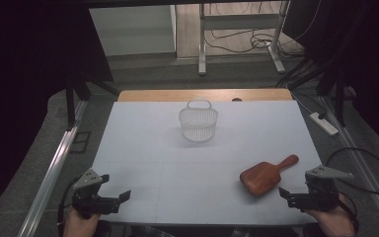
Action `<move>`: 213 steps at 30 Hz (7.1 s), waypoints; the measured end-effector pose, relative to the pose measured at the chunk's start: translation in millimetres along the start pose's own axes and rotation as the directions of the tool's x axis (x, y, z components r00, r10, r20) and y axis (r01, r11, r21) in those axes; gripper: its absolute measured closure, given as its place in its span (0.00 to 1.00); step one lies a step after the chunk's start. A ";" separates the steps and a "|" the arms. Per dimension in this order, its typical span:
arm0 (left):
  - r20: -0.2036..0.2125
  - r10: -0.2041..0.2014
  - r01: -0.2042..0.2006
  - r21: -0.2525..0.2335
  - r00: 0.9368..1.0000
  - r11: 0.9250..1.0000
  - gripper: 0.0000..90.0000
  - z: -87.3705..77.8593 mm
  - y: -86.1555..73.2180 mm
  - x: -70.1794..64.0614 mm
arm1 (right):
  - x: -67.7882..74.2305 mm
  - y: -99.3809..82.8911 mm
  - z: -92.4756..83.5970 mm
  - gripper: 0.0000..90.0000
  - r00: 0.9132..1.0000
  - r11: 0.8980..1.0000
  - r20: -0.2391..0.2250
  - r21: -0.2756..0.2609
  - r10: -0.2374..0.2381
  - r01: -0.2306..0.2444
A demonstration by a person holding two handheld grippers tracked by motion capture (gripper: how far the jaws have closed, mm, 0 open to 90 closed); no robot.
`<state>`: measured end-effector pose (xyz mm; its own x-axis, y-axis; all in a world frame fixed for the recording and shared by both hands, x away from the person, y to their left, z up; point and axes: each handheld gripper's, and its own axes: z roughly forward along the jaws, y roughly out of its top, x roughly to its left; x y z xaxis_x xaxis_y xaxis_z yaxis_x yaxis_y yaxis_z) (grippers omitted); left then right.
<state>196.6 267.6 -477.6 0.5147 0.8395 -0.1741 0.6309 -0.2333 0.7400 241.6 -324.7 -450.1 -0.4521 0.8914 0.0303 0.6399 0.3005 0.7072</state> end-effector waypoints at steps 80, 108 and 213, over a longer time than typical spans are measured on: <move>0.026 -0.012 0.011 0.006 1.000 1.000 0.02 0.0 -0.8 2.6 | 11.2 46.0 40.6 0.00 0.992 0.987 -0.080 0.119 -0.102 0.111; 0.032 -0.002 0.002 0.012 1.000 1.000 0.02 0.6 -0.5 2.1 | 16.9 69.4 52.9 1.00 0.968 0.967 -0.206 0.181 -0.143 0.182; 0.024 0.007 -0.008 0.033 1.000 0.999 0.04 3.0 1.3 1.3 | 47.3 59.8 79.1 0.81 0.902 0.919 -0.318 0.170 -0.291 0.356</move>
<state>199.8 266.9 -478.8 0.5331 0.8256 -0.1849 0.6459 -0.2560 0.7193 307.6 -237.7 -462.2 -0.7918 0.6090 0.0464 0.5327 0.6515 0.5401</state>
